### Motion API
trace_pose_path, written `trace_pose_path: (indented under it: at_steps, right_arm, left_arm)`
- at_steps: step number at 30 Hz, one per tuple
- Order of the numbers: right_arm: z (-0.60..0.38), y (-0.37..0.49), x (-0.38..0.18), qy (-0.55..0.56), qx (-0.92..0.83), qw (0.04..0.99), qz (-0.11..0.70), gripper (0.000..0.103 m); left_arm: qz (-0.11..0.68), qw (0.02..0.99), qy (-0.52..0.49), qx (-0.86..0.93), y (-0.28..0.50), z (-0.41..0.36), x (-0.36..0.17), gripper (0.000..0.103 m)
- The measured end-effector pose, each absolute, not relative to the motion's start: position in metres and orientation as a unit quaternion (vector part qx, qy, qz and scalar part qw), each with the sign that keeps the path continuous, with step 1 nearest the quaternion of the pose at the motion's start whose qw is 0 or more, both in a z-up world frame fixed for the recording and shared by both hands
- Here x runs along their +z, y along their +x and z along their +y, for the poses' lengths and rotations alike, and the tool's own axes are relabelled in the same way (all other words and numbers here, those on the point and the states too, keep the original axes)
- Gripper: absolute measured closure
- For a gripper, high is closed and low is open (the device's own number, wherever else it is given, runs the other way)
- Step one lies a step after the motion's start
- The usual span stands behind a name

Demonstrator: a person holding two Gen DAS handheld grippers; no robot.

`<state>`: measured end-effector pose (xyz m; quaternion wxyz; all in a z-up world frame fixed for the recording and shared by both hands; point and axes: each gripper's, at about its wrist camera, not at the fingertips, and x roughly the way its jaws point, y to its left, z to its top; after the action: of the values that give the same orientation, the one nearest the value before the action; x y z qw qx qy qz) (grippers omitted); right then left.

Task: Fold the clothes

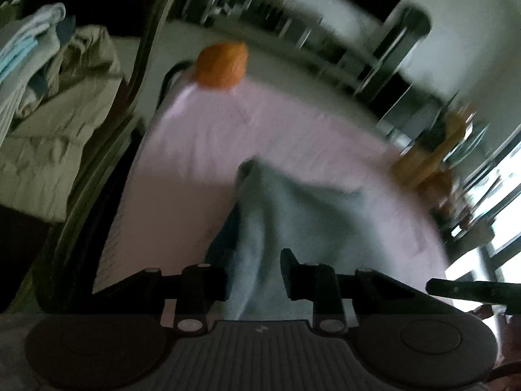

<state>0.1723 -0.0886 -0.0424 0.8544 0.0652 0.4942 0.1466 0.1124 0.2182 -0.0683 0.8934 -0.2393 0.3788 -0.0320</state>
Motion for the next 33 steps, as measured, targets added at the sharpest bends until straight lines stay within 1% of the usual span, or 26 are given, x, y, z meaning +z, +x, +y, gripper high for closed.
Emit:
trace_pose_path:
  at_steps: [3, 5, 6, 8, 12, 13, 14, 17, 18, 20, 24, 26, 29, 31, 33]
  right_arm:
    - [-0.094, 0.172, -0.019, 0.074, 0.155, 0.863, 0.475, 0.08]
    - [-0.089, 0.185, -0.013, 0.07, 0.151, 0.875, 0.455, 0.08]
    - [-0.086, 0.193, -0.012, 0.068, 0.149, 0.879, 0.447, 0.083]
    - [-0.076, 0.21, -0.019, 0.072, 0.15, 0.88, 0.445, 0.089]
    - [-0.048, 0.242, -0.042, 0.073, 0.141, 0.887, 0.434, 0.089]
    - [-0.043, 0.251, -0.049, 0.078, 0.133, 0.889, 0.432, 0.089]
    - [-0.038, 0.259, -0.056, 0.081, 0.124, 0.889, 0.434, 0.09]
    - [-0.03, 0.284, -0.087, 0.078, 0.088, 0.878, 0.464, 0.093]
    - [-0.027, 0.293, -0.097, 0.077, 0.075, 0.874, 0.474, 0.096]
    - [-0.026, 0.305, -0.117, 0.084, 0.06, 0.867, 0.488, 0.098]
    - [-0.017, 0.313, -0.127, 0.015, 0.002, 0.871, 0.49, 0.097]
    - [-0.035, 0.306, -0.125, 0.038, -0.005, 0.87, 0.492, 0.095]
    - [-0.062, 0.295, -0.119, 0.073, -0.013, 0.867, 0.494, 0.095]
    - [-0.081, 0.28, -0.099, 0.094, -0.003, 0.868, 0.488, 0.094]
    - [-0.092, 0.265, -0.077, 0.092, 0.012, 0.87, 0.484, 0.094]
  left_arm:
    - [0.369, 0.894, -0.251, -0.034, 0.123, 0.214, -0.066, 0.075]
    - [0.373, 0.891, -0.256, -0.034, 0.137, 0.211, -0.068, 0.076]
    - [0.377, 0.89, -0.256, -0.034, 0.146, 0.21, -0.07, 0.077]
    - [0.387, 0.889, -0.246, -0.023, 0.164, 0.206, -0.075, 0.08]
    - [0.427, 0.873, -0.235, 0.0, 0.187, 0.205, -0.094, 0.083]
    - [0.442, 0.868, -0.227, 0.005, 0.191, 0.203, -0.099, 0.08]
    - [0.455, 0.862, -0.221, 0.01, 0.193, 0.202, -0.104, 0.072]
    - [0.472, 0.854, -0.221, 0.016, 0.194, 0.206, -0.11, 0.072]
    - [0.474, 0.852, -0.221, 0.015, 0.194, 0.208, -0.112, 0.071]
    - [0.478, 0.849, -0.224, 0.014, 0.195, 0.21, -0.115, 0.068]
    - [0.474, 0.85, -0.23, 0.013, 0.191, 0.211, -0.114, 0.068]
    - [0.467, 0.853, -0.234, 0.014, 0.186, 0.21, -0.109, 0.069]
    - [0.444, 0.858, -0.257, 0.012, 0.171, 0.217, -0.093, 0.079]
    - [0.422, 0.865, -0.272, 0.011, 0.154, 0.223, -0.081, 0.079]
    - [0.406, 0.869, -0.283, 0.0, 0.136, 0.227, -0.072, 0.079]
